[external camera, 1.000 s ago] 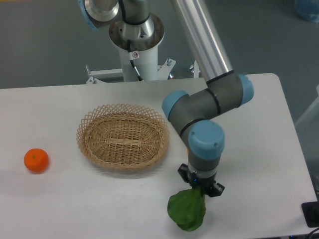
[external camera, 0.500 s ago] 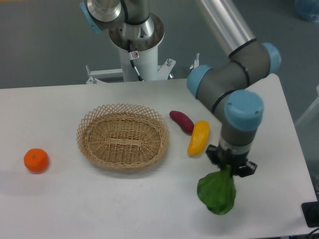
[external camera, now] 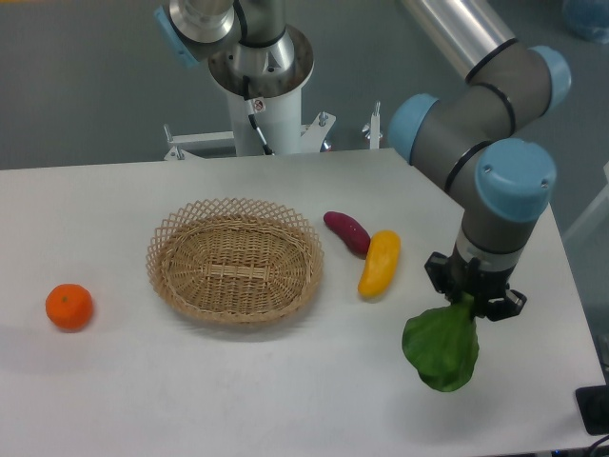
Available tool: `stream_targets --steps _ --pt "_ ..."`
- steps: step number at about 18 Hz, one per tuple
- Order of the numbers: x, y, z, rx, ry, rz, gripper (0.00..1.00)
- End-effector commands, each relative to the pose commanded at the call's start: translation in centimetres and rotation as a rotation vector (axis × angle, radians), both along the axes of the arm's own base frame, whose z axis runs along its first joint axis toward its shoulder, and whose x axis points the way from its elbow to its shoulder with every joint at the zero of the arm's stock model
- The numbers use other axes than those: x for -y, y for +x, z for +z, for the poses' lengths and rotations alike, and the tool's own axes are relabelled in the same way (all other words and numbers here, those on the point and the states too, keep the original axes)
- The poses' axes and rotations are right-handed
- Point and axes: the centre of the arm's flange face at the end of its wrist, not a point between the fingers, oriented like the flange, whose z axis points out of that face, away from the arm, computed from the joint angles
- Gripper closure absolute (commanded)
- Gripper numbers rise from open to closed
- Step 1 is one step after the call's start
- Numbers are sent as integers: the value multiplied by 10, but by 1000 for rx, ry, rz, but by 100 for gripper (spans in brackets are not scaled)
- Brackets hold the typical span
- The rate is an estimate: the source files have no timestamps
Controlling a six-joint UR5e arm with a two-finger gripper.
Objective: Pick up the green vegetable from the table
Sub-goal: 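Lift the grasped bok choy up off the table, then hold the bok choy raised above the table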
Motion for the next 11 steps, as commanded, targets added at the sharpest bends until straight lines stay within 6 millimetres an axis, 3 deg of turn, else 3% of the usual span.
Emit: stream_targets --steps 11 --pt "1 0 -4 6 -2 0 94"
